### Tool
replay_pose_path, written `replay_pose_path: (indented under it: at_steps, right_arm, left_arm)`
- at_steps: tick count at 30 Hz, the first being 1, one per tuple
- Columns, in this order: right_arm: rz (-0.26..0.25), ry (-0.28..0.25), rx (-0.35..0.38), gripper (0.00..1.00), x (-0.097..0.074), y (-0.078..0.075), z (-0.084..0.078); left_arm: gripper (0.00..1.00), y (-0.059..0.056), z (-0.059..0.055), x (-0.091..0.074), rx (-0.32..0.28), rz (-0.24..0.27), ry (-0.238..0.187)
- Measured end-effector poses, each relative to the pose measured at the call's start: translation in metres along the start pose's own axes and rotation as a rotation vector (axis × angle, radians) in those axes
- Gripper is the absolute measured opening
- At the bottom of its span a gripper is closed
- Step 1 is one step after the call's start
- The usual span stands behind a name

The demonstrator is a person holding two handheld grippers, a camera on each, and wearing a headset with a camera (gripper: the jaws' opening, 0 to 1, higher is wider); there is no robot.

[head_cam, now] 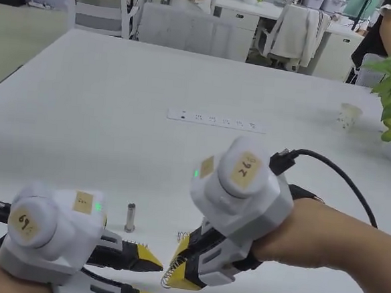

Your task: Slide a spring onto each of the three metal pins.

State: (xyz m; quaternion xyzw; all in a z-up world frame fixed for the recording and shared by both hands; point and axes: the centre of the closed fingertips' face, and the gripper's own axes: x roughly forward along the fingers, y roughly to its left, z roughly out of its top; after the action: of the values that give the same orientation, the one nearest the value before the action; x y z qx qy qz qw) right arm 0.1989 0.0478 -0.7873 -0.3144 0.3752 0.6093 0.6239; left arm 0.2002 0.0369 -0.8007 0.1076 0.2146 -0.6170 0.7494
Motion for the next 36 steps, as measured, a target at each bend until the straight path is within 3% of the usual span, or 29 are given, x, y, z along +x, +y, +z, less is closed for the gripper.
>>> replay_pose_path:
  at_steps: [4,10,22,36]
  right_arm:
    - [-0.004,0.004,0.006,0.09,0.000,-0.001,-0.003]
    - [-0.011,0.010,0.016,0.09,-0.001,-0.003,-0.008]
    - [-0.027,0.015,0.036,0.09,-0.008,-0.010,-0.017]
    - [-0.056,0.018,0.062,0.09,-0.019,-0.018,-0.028]
  left_arm:
    - [0.32,0.003,-0.005,-0.004,-0.037,0.016,-0.002]
    - [0.27,0.007,-0.012,-0.014,-0.066,0.045,0.003]
    - [0.40,0.025,-0.018,-0.039,-0.147,0.162,-0.056]
    - [0.54,0.033,-0.023,-0.052,-0.185,0.223,-0.076]
